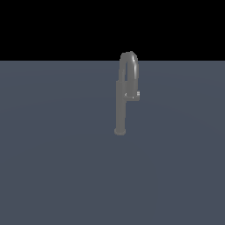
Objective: Turn on the faucet by rotating a designated handle.
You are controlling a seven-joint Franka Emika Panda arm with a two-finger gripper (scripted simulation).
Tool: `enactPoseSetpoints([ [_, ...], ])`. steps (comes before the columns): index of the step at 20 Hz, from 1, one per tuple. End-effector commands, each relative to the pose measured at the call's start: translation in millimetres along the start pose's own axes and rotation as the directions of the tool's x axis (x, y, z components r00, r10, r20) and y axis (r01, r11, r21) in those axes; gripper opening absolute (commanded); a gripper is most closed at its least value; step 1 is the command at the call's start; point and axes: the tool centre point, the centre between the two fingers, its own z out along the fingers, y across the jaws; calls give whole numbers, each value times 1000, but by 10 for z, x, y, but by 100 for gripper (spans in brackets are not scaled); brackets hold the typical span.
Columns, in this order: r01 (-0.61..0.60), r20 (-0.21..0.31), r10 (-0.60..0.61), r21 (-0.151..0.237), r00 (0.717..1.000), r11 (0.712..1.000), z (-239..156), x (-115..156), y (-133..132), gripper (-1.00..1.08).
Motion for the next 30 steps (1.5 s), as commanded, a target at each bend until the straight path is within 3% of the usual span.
enactPoseSetpoints([
  [1, -38, 40, 36, 34, 999, 999, 9, 147, -7, -100],
  [9, -167, 178, 142, 132, 974, 977, 79, 617, 7, -100],
  [16, -290, 310, 219, 205, 925, 935, 197, 1029, 59, -100],
  [23, -422, 449, 278, 261, 849, 868, 379, 1436, 146, -100],
  [30, -564, 597, 314, 294, 739, 772, 645, 1839, 267, -100],
])
